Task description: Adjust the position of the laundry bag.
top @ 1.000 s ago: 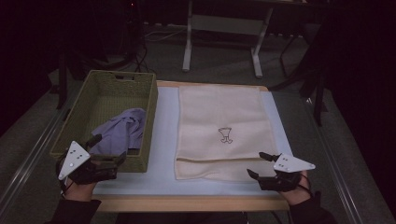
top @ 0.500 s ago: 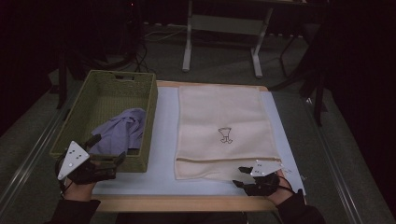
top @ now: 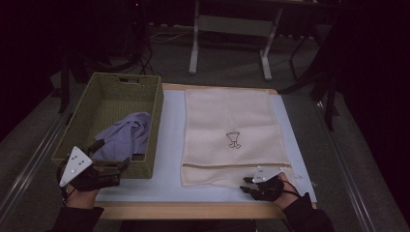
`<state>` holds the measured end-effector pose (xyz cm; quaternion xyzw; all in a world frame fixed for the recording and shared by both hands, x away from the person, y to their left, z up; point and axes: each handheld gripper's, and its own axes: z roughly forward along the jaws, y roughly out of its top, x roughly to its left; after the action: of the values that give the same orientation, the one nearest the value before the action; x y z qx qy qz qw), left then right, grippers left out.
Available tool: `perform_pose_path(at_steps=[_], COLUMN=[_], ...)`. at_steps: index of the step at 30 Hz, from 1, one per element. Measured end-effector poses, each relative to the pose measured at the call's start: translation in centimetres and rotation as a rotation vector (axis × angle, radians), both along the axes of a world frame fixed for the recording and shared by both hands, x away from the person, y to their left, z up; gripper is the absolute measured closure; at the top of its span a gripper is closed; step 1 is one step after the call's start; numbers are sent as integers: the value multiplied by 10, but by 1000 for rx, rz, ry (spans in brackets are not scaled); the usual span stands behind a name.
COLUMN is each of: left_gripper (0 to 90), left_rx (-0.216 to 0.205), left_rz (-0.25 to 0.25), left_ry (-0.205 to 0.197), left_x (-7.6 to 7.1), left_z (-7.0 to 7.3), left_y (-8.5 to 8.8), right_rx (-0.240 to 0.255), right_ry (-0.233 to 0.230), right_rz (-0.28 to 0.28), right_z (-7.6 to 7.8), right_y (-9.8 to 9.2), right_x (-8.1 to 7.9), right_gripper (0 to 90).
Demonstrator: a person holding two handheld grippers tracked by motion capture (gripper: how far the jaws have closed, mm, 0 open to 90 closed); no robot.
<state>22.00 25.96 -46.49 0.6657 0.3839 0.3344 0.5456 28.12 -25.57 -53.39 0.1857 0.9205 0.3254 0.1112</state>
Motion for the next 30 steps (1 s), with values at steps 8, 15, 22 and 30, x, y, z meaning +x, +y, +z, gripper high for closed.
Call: perform_pose_path(at_steps=[8, 15, 22, 30], left_gripper=[8, 8, 8, 8], left_rx=[2, 4, 4, 3], left_rz=[-1, -2, -3, -9], left_ry=[-1, -2, -4, -3], left_x=[0, 0, -1, 0], left_z=[0, 0, 1, 0], left_y=[-1, -1, 0, -1], right_rx=[-19, -20, -40, 35], right_ry=[22, 43, 84, 50], right_rz=[-26, 25, 69, 56], right_z=[8, 13, 13, 27], right_y=[4, 10, 4, 4], right_x=[2, -12, -24, -29], right_gripper=[888, 891, 877, 695])
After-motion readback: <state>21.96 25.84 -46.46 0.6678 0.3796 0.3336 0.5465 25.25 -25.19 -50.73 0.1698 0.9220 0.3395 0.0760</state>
